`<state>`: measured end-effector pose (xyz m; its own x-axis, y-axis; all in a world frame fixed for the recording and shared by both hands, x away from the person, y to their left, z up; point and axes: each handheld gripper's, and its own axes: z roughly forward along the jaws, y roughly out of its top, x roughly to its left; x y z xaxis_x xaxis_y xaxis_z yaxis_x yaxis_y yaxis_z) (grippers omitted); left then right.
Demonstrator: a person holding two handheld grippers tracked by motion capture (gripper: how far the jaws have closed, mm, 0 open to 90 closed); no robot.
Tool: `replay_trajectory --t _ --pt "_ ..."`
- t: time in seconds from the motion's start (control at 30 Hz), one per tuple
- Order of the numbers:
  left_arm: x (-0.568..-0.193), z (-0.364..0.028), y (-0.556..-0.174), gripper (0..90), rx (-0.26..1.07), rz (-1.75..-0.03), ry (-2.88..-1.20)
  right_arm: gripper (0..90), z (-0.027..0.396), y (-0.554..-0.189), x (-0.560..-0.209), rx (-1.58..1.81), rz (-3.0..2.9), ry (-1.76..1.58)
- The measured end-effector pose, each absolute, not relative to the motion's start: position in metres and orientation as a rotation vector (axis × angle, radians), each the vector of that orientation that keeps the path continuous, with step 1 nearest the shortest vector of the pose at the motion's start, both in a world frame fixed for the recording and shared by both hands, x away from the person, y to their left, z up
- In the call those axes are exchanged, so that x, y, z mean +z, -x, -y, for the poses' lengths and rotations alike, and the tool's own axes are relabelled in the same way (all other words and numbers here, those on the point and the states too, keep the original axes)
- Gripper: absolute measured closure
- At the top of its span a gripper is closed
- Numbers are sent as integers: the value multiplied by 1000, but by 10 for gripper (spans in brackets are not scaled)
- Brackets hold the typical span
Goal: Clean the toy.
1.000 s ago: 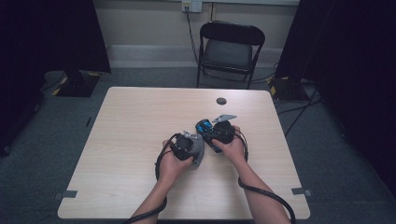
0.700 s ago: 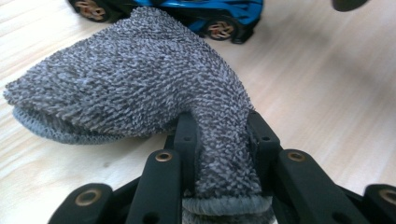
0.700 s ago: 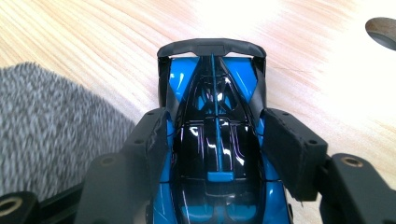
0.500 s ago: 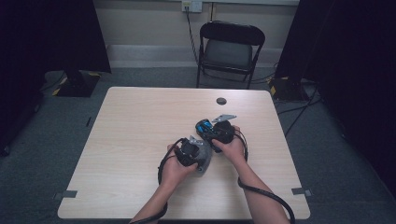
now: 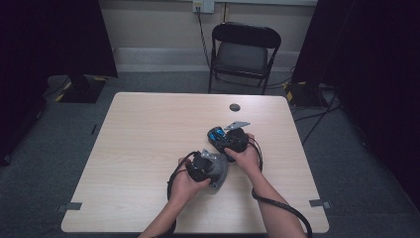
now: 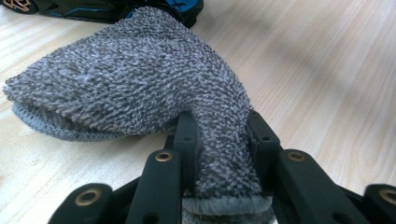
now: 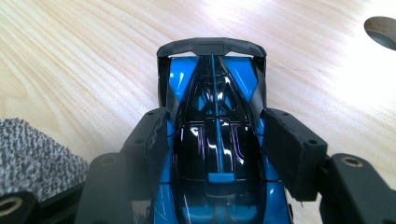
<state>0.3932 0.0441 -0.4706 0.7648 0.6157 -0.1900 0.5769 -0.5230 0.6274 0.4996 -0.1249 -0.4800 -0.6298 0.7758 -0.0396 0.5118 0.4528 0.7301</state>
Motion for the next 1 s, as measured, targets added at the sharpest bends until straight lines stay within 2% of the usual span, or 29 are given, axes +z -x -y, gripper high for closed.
replay_trajectory --t 0.6,0.77,1.0 --pt "-464 -46 -378 709 8 -815 -2297 409 125 -500 -480 993 -2342 -1088" --pt "-453 -62 -379 709 30 -829 -2268 409 125 -500 -480 993 -2342 -1091" --pt "-443 -99 -388 708 86 -932 -2199 408 126 -499 -481 1006 -2334 -1090"
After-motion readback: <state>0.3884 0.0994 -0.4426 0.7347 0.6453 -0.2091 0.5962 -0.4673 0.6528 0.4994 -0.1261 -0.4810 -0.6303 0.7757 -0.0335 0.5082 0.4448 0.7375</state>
